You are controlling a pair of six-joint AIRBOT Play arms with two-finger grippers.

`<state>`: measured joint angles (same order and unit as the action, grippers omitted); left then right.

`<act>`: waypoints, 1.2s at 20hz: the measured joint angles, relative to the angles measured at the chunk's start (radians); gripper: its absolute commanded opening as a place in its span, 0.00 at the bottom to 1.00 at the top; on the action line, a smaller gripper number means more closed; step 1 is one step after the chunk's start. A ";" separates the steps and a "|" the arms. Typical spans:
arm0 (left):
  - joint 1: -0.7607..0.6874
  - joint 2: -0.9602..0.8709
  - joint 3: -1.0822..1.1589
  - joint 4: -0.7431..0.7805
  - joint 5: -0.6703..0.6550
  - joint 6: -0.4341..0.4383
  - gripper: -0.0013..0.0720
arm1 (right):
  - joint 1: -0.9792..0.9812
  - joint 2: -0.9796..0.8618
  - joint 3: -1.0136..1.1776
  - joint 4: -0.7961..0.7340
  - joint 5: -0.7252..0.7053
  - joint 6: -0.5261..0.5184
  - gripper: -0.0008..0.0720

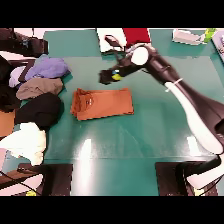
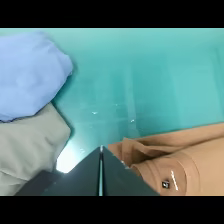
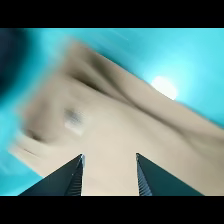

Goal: Fold the shirts.

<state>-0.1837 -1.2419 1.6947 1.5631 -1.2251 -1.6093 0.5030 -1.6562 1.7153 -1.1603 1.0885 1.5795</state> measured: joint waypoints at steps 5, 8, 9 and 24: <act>-0.071 0.002 -0.045 -0.007 0.035 0.011 0.05 | -0.161 0.100 -0.229 -0.088 0.079 0.077 0.97; -0.111 0.000 -0.081 -0.008 0.058 0.014 0.05 | -0.200 0.089 -0.307 -0.071 0.099 0.112 0.96; -0.118 -0.001 -0.089 -0.012 0.060 0.015 0.05 | -0.204 0.073 -0.318 -0.053 0.102 0.118 0.96; -0.153 -0.005 -0.108 -0.020 0.035 0.021 0.05 | -0.096 -0.153 -0.129 -0.014 0.048 0.133 0.04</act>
<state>-0.3363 -1.2469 1.5864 1.5429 -1.1904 -1.5883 0.4072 -1.8088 1.5860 -1.1748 1.1370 1.7126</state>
